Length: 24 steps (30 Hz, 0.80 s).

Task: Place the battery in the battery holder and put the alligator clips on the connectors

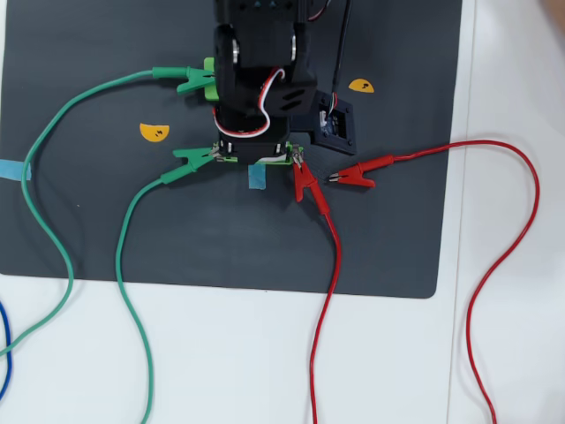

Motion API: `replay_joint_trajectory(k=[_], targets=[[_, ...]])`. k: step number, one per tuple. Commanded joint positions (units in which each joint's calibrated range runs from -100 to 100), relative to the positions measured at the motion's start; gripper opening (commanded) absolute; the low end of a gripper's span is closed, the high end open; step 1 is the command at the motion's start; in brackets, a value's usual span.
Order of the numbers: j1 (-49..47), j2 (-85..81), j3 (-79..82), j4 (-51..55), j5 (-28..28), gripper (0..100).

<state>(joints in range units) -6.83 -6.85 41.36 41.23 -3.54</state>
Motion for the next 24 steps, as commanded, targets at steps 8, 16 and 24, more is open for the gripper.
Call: replay_joint_trajectory(k=[8, 16, 24], targets=[[0.92, 0.93, -2.50, -0.19, 0.02, 1], [-0.08, -21.44, 7.41, -0.02, 0.23, 1], [-12.50, -36.75, 14.17, -0.10, -0.13, 12]])
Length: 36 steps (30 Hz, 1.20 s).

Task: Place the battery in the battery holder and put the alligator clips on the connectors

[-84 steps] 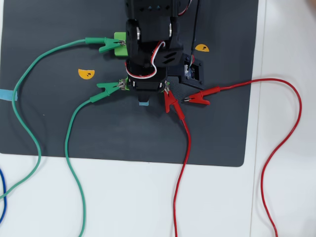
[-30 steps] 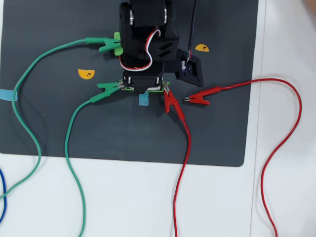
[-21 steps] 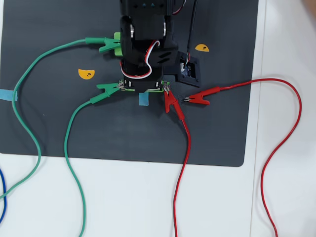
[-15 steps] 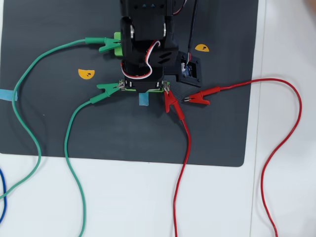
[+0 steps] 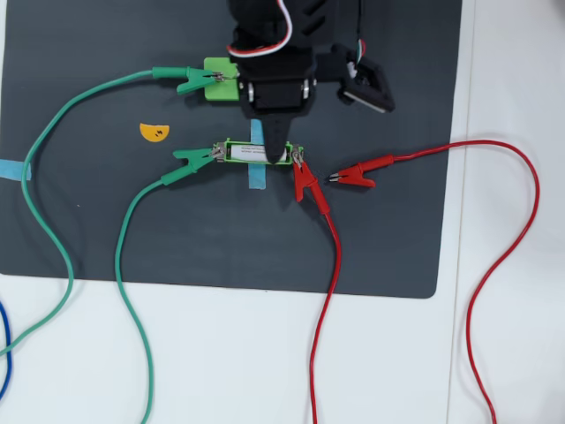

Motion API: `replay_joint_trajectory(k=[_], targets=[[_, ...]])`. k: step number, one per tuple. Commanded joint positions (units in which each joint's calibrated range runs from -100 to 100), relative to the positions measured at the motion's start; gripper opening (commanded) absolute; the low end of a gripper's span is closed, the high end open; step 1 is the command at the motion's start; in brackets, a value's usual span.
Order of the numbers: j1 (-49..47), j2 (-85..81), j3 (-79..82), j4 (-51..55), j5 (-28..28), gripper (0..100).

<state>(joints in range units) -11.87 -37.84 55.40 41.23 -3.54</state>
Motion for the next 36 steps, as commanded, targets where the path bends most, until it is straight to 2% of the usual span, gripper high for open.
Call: replay_joint_trajectory(k=[1, 4, 7, 12, 20, 26, 33, 36], targets=[[-14.43, -6.52, -0.13, -0.36, 0.13, 13], [-22.91, -5.67, -0.84, -0.96, -0.13, 13], [-27.05, -3.03, -3.20, -2.34, -0.18, 15], [-27.96, 6.49, -8.47, -3.71, -0.34, 18], [-26.75, 25.04, -23.82, -2.59, -3.67, 18], [-22.30, 33.80, -37.77, 7.20, -4.82, 18], [-21.60, 44.35, -51.71, 22.07, -4.40, 18], [-22.20, 46.65, -54.26, 23.53, -4.25, 18]])
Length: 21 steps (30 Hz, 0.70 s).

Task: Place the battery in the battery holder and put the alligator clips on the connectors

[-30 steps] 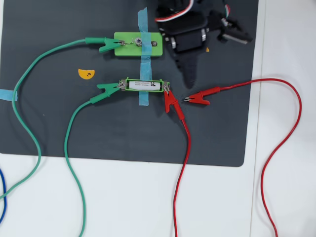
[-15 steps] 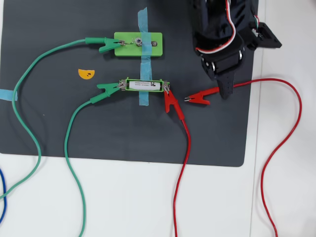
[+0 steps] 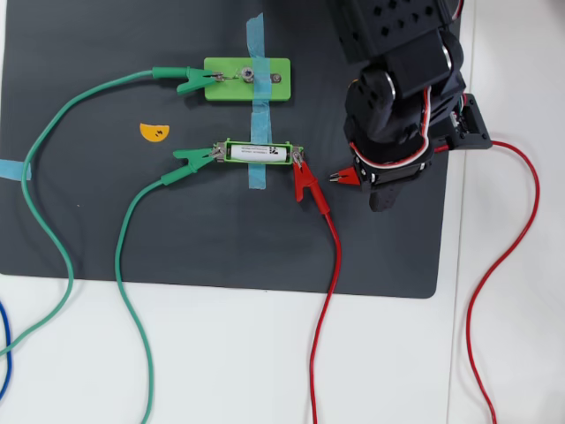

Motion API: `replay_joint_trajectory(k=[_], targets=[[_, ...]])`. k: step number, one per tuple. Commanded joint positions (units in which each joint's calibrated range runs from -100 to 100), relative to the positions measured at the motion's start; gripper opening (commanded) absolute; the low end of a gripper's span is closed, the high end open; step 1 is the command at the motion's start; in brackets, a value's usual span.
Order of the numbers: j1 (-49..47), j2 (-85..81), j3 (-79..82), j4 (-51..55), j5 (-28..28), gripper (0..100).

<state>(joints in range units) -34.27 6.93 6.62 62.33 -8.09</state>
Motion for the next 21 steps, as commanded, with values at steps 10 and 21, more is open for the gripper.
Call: replay_joint_trajectory(k=[10, 21], targets=[[-0.11, 7.40, -11.53, 2.51, 0.61, 20], [-0.31, 12.76, -11.09, 2.60, -1.57, 20]])
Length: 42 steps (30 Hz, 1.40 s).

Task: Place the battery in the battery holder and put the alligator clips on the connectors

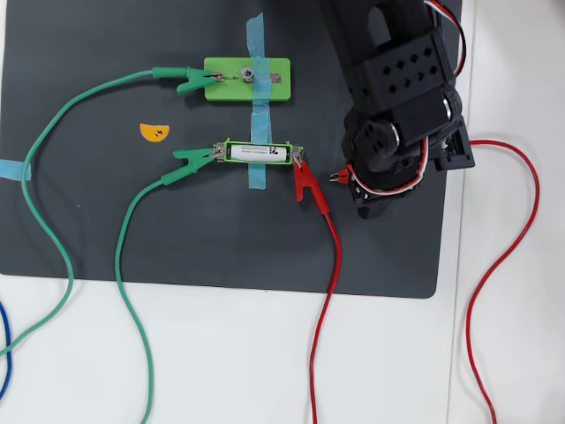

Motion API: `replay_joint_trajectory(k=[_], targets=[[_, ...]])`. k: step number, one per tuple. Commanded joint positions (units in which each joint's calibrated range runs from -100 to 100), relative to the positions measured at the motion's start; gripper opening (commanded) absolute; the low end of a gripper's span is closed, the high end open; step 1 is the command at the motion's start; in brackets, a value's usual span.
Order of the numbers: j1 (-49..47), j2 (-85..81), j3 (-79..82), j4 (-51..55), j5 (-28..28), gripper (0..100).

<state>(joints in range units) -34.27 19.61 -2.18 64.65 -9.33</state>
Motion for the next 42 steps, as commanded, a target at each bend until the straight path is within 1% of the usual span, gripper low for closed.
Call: replay_joint_trajectory(k=[1, 8, 17, 30, 42], targets=[[-0.41, 0.34, -2.30, 0.28, -0.33, 20], [-4.15, 0.51, -2.03, 0.28, -1.48, 20], [-4.15, 0.59, -2.03, 0.28, -2.99, 19], [-4.15, 0.85, -1.68, 0.28, -6.90, 19], [-4.15, 5.27, -2.03, 0.28, -7.05, 19]])
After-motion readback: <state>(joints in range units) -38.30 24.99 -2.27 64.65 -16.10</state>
